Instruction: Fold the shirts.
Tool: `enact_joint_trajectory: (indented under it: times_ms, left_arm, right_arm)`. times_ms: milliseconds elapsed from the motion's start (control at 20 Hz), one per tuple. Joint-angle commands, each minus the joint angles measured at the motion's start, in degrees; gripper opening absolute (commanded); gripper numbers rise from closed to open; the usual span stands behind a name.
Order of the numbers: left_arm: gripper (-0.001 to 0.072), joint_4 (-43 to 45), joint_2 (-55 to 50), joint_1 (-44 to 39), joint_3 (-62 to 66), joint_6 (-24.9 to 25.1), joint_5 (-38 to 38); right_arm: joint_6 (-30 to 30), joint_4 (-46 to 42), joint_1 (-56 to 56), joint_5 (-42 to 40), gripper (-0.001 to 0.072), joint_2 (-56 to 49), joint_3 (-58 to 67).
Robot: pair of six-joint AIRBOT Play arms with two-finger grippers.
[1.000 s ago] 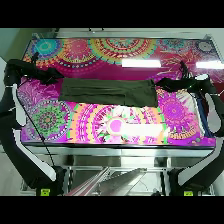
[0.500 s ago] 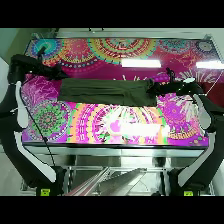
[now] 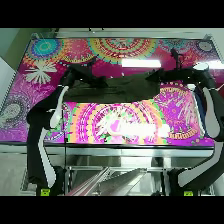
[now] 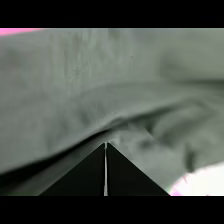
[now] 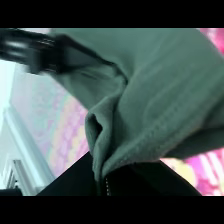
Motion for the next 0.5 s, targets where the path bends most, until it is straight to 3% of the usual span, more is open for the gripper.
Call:
enact_joint_trajectory:
  times_ms: [0, 150, 250, 450]
  left_arm:
    - [0.0011, -0.1, -3.1, -5.9, 0.0, -2.1, -4.8]
    - [0.0011, -0.6, -3.2, -7.7, 1.4, -2.1, -4.4]
    - [0.0011, -2.0, -2.6, -7.2, 7.6, -2.4, -0.3]
    - [0.0011, -8.7, 12.2, 1.4, 8.1, 0.5, 4.9]
  right_arm:
    - [1.0, 1.4, 0.4, 3.0, 0.0022, 7.1, 0.4]
    - [1.0, 1.4, 0.4, 2.9, 0.0022, 9.0, 0.4]
    - [1.5, 0.7, 0.5, 2.9, 0.0022, 8.6, 0.4]
    - [1.4, 1.1, 1.7, 2.2, 0.0022, 8.6, 0.5]
